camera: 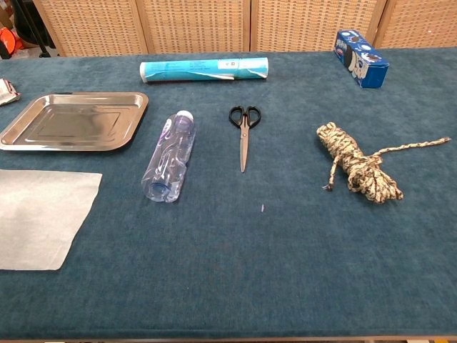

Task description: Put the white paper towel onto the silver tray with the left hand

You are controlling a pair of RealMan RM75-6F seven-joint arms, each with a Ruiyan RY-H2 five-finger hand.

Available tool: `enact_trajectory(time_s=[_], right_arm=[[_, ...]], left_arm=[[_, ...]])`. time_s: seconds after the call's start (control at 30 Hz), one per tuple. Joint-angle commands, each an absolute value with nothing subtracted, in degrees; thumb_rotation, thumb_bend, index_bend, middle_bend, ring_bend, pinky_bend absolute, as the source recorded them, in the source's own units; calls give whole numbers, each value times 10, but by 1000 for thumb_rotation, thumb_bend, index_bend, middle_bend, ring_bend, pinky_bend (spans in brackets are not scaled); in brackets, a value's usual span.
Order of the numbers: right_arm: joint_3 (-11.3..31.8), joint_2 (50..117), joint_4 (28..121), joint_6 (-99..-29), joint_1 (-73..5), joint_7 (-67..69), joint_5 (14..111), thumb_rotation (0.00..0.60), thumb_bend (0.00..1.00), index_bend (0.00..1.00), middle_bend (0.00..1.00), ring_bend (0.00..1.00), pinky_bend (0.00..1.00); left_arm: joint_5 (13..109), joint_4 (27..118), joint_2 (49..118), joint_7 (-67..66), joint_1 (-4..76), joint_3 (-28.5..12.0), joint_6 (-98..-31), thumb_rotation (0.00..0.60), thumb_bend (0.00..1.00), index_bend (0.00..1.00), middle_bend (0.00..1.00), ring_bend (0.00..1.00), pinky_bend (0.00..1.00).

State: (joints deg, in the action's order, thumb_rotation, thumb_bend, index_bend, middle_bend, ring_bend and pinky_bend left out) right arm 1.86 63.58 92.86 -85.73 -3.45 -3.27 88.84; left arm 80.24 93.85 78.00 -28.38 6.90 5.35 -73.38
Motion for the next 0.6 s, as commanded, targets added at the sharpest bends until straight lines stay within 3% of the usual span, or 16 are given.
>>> enact_trajectory(time_s=[0.03,0.6], right_arm=[[19,636,928,-858,-34,-32,889,600,0,86,0,0,0],[19,635,928,-861,-33,-30,891,600,0,86,0,0,0]], left_arm=[[802,936,782,-286,69,53,-735,600,284,591,0,0,0],[804,913,801,-303,65,49,-748,600,299,591,0,0,0]])
